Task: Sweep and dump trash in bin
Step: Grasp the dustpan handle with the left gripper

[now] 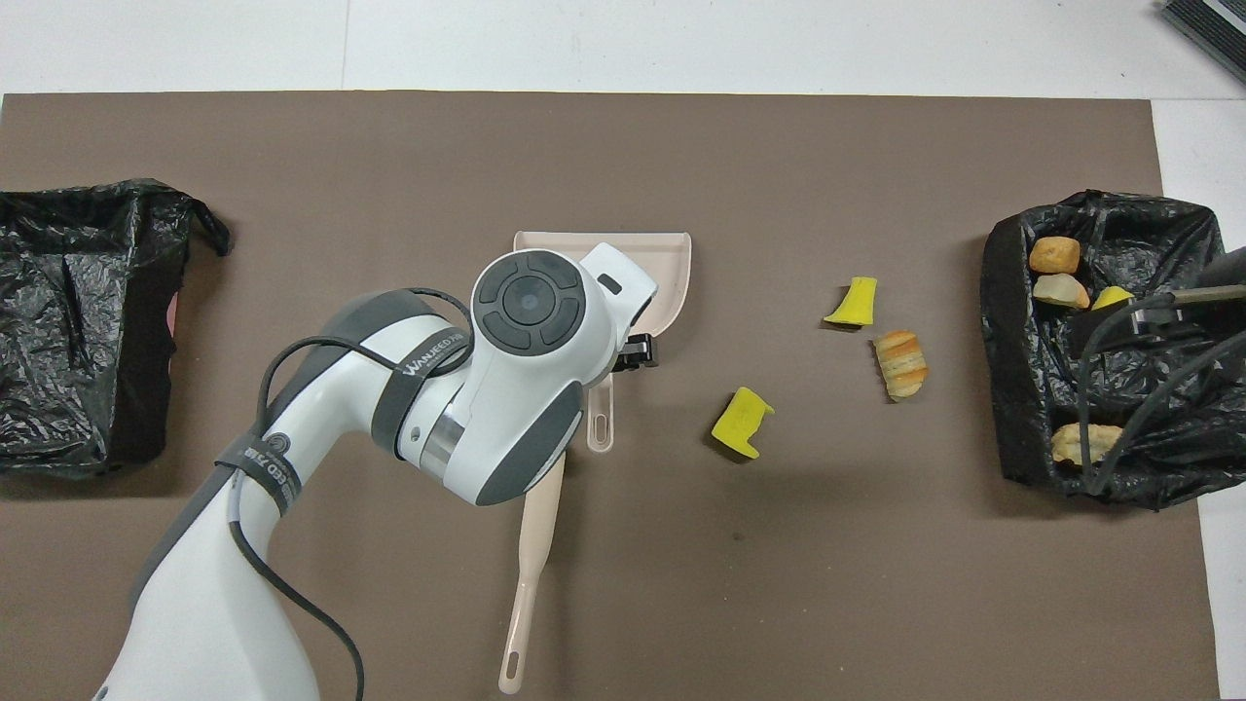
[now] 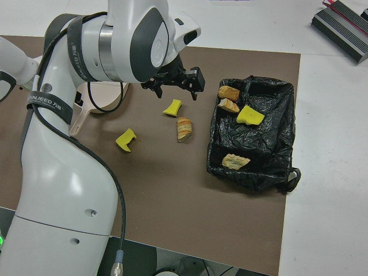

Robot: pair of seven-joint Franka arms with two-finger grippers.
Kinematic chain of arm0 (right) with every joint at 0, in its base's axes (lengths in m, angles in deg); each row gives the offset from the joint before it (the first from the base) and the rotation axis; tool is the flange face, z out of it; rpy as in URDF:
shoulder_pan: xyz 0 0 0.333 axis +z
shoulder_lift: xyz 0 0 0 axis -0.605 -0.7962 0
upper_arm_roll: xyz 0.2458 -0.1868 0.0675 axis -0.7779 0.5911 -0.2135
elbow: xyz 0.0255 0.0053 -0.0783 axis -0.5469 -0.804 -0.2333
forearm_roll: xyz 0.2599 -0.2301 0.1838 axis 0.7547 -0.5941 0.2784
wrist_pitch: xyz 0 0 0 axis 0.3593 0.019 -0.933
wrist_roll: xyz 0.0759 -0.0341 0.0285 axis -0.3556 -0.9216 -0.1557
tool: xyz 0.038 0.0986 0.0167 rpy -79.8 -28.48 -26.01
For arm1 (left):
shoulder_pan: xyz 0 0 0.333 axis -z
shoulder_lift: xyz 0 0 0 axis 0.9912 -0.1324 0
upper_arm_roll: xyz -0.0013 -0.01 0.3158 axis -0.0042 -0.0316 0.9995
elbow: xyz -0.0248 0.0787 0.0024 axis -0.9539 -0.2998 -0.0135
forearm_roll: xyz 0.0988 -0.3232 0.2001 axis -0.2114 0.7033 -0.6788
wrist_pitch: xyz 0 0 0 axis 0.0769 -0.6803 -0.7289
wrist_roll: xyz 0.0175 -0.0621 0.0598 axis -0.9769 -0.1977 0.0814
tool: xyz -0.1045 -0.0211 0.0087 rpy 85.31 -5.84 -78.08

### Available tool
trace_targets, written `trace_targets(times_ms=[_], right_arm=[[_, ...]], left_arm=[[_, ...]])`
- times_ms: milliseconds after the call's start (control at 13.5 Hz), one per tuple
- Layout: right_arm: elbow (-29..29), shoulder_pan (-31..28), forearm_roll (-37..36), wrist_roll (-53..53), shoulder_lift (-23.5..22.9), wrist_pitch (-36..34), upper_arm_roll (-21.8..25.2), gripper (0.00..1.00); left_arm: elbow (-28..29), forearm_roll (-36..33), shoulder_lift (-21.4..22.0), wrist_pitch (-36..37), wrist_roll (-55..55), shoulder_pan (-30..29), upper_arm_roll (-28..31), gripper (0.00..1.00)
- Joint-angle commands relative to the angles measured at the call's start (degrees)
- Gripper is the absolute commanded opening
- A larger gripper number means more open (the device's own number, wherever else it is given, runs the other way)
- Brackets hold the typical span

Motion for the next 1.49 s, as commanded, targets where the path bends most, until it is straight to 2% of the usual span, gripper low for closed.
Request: trace_targets(times_ms=[0, 149, 223, 520, 595, 669, 743, 817, 892, 966, 1189, 1412], right_arm=[[-0.9, -0.8, 1.3, -0.3, 0.8, 0.3, -0.3, 1.00], [-0.9, -0.8, 1.3, -0.2, 0.8, 0.3, -0.3, 1.00], [-0.9, -0.8, 1.3, -0.2, 0.8, 0.3, -0.3, 1.00], [-0.9, -0.8, 1.3, -0.2, 0.8, 0.4, -0.3, 1.00], [-0.9, -0.8, 1.3, -0.2, 0.8, 0.3, -0.3, 1.00], [-0.9, -0.8, 1.3, -0.2, 0.8, 0.3, -0.3, 1.00], [-0.9, -0.8, 1.3, -0.2, 0.8, 0.3, -0.3, 1.00], [-0.9, -0.8, 1.3, -0.2, 0.8, 0.3, -0.3, 1.00], [-0.9, -0.8, 1.3, -0.2, 0.8, 0.3, -0.3, 1.00], [-0.9, -0.7, 1.3, -0.2, 0.8, 0.3, -0.3, 1.00], [-1.4, -0.1, 1.4, -0.1, 1.3, 0.5, -0.4, 1.00], [-4.0, 2.9, 2.9, -1.3, 3.1, 0.0, -1.1, 1.00]], left_arm=[[3.8, -0.3, 1.7, -2.3, -0.2, 0.9, 1.0, 1.00], [5.7, -0.4, 1.1, -3.2, -0.2, 1.9, 1.0, 1.00], [5.6, -0.4, -0.3, -4.3, -0.2, 2.9, 1.1, 1.00], [3.5, -3.1, -1.0, -3.5, 0.0, 2.9, 1.1, 1.00], [3.5, -3.0, -1.1, -3.5, 0.0, 2.9, 1.1, 0.74], [3.7, -3.0, -1.0, -3.4, -0.1, 2.8, 1.1, 0.55], [3.7, -2.9, -1.0, -3.3, -0.1, 2.8, 1.1, 0.39], [3.9, -2.8, -1.0, -2.9, -0.2, 2.7, 1.1, 0.32], [3.8, -2.8, -1.0, -2.8, -0.2, 2.7, 1.1, 0.31], [3.4, -2.7, -1.1, -2.3, -0.2, 2.7, 1.1, 0.02], [2.8, -7.0, -0.3, -1.1, 2.1, 1.9, 1.3, 0.00], [1.0, -7.3, 2.9, 3.6, 16.7, -0.4, 2.0, 0.00]])
